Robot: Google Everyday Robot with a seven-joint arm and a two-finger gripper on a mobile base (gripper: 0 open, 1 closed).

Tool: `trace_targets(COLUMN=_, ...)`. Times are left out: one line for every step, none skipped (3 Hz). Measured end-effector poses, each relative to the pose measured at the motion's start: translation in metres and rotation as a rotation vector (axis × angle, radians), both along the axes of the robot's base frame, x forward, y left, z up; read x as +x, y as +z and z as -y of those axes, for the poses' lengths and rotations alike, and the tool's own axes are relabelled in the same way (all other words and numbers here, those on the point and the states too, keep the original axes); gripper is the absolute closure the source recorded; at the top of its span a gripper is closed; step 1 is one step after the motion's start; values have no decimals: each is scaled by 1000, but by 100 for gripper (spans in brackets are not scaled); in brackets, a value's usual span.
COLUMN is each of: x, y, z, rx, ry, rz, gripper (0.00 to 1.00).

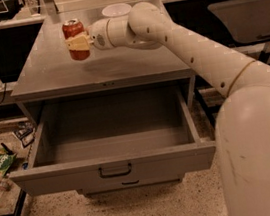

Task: Place coke can into top drawer

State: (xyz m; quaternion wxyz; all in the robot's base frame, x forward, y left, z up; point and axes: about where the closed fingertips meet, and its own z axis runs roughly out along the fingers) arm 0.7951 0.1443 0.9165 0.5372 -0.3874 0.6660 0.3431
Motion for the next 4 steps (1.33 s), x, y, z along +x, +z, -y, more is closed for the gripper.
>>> trace_targets(x=-50, y=13, z=24, rx=-27, ry=4, rz=-33, gripper=100)
trace_targets(x=-101, y=17, z=34, rx=-53, ry=41, rz=-54, gripper=100)
trace_targets(x=-143, y=7, z=37, rx=-24, ry=112, rz=-48, gripper=100)
trace_targets(x=-173, y=-18, z=23, rx=-23, ry=191, rz=-5, gripper=100)
